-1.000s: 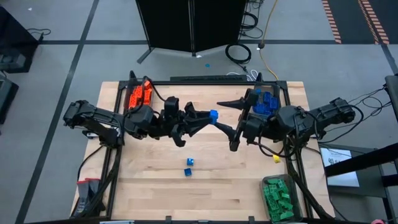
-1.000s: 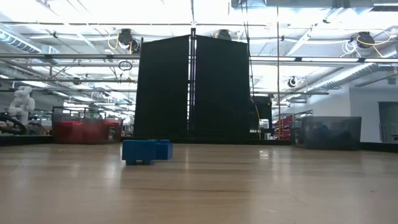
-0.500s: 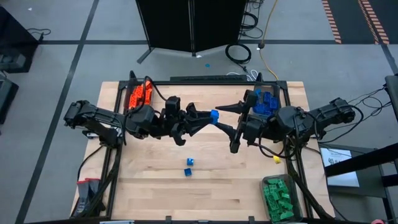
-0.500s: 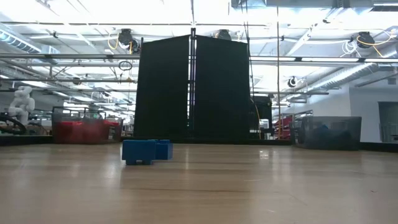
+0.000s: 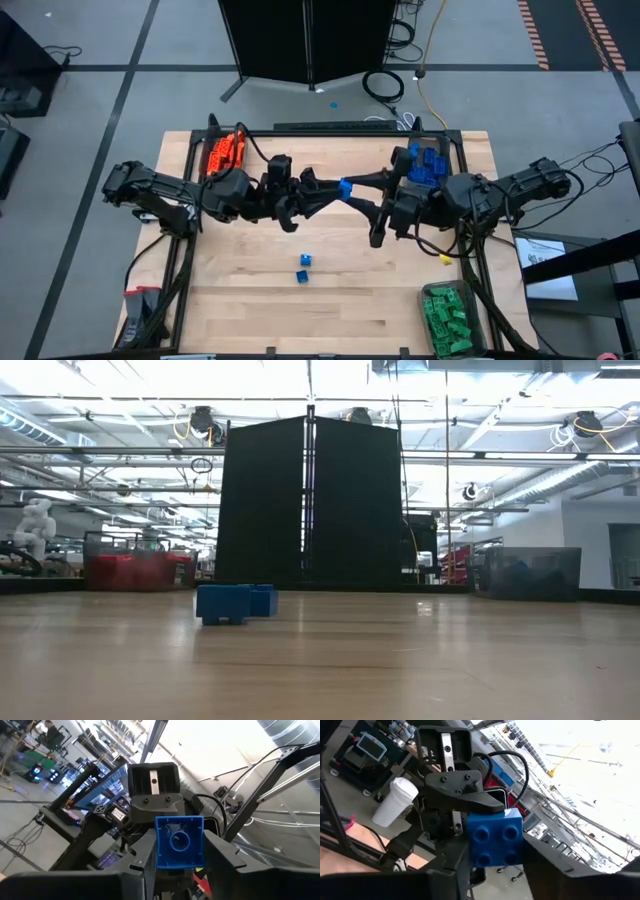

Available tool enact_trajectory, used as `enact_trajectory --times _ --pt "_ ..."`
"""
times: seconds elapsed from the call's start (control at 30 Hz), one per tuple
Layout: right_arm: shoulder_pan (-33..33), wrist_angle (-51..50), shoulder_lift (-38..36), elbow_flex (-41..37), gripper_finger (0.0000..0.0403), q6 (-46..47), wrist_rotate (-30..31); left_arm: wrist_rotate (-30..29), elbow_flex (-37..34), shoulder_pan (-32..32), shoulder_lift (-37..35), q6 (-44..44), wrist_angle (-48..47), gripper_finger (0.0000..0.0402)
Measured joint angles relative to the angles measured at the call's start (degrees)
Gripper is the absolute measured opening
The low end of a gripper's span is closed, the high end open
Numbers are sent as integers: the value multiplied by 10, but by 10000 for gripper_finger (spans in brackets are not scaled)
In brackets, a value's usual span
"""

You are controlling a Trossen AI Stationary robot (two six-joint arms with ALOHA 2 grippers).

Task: Sort blocks
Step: Put the blue game piece into the top right black bin

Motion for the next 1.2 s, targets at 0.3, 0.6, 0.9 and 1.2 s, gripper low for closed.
enact_trajectory --times 0.3,0.6,0.9,1.2 --pt "1 4 5 0 121 -21 5 6 0 0 0 -24 -8 118" --pt "5 -1 6 0 121 -20 11 16 -1 1 2 -24 -55 199" --pt "6 0 5 1 121 -20 138 21 -2 2 -2 -20 -138 276" --pt "-65 -376 -69 1 121 342 356 6 -2 20 -52 20 -354 280"
